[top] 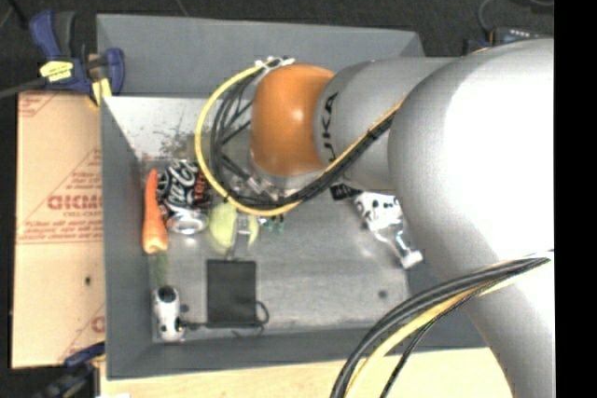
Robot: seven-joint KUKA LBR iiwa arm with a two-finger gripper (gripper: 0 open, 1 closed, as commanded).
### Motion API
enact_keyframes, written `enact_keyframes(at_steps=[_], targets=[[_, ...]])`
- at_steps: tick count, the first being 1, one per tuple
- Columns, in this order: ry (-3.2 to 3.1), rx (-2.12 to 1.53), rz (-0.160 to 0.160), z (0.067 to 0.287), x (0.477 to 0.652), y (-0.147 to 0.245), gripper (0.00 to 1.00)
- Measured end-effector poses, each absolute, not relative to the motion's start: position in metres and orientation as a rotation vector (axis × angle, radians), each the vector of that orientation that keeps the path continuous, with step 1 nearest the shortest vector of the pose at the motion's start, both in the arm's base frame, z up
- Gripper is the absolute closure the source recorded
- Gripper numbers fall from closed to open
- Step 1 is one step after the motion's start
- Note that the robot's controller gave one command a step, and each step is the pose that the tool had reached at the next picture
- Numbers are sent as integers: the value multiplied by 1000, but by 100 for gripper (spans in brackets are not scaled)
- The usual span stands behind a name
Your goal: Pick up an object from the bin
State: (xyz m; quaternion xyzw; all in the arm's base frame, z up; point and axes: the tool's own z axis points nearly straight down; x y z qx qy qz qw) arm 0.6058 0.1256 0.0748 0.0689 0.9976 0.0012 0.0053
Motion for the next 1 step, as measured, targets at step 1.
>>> enact_keyframes(at_steps=[1], targets=[[3123, 153, 5, 74, 605, 117, 100]])
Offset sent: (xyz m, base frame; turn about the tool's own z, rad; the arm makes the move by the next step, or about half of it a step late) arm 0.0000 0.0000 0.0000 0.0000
